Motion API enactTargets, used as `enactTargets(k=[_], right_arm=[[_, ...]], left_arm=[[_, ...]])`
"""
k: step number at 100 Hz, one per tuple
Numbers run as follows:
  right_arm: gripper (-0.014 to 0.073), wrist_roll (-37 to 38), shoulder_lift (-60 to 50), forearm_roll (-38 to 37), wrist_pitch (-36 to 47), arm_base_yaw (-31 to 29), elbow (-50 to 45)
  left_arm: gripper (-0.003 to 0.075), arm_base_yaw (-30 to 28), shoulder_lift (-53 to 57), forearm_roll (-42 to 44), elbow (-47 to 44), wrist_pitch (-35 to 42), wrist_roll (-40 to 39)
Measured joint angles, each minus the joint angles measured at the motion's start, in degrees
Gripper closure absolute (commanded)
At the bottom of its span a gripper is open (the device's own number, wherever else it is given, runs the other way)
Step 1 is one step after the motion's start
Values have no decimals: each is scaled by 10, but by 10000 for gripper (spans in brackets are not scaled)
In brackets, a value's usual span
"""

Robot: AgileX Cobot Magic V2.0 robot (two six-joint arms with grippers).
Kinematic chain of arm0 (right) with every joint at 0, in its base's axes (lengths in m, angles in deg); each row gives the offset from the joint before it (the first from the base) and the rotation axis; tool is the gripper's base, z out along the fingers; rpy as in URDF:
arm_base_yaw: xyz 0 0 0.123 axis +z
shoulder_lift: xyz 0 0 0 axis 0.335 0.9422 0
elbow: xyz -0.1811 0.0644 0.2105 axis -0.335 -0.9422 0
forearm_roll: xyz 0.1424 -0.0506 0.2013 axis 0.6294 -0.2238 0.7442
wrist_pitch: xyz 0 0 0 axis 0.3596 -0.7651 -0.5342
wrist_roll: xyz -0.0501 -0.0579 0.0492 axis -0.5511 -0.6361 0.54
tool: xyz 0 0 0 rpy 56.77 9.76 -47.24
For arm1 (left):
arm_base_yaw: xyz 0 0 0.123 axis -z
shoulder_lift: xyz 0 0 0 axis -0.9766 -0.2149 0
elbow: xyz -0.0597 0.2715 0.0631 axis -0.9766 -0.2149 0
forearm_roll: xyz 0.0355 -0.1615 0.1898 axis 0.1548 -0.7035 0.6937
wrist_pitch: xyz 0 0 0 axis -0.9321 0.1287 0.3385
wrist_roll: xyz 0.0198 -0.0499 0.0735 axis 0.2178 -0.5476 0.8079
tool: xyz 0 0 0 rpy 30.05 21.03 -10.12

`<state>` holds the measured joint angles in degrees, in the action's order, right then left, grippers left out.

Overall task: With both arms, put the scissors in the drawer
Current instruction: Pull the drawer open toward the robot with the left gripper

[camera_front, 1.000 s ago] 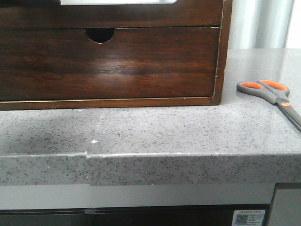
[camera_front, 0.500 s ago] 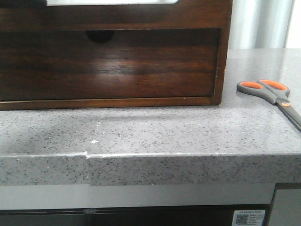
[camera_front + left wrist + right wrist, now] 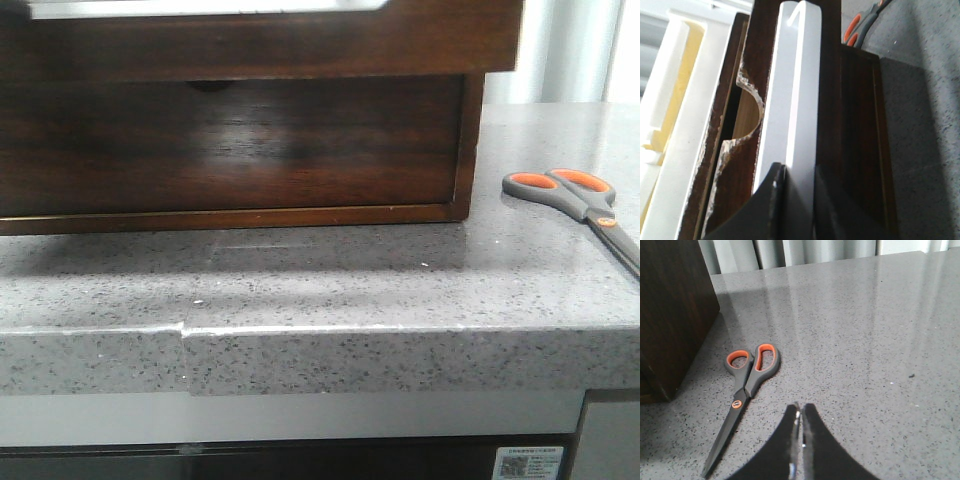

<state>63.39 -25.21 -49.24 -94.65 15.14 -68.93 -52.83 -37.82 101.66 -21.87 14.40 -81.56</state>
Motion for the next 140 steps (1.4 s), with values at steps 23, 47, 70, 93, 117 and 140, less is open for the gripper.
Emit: enactTargets(k=[23, 47, 70, 93, 117, 140], right_arm=[[635, 0, 0, 0, 0, 0, 0], [635, 0, 0, 0, 0, 0, 0], [635, 0, 0, 0, 0, 0, 0], [635, 0, 0, 0, 0, 0, 0], [635, -1, 0, 0, 0, 0, 0], [635, -1, 0, 0, 0, 0, 0]], left_arm=[[742, 0, 28, 19, -11, 43, -5], [741, 0, 31, 24, -11, 64, -9], [663, 0, 31, 24, -11, 65, -9], [495, 0, 31, 24, -11, 69, -12], [491, 0, 31, 24, -11, 77, -13], [489, 0, 31, 45, -11, 85, -30]])
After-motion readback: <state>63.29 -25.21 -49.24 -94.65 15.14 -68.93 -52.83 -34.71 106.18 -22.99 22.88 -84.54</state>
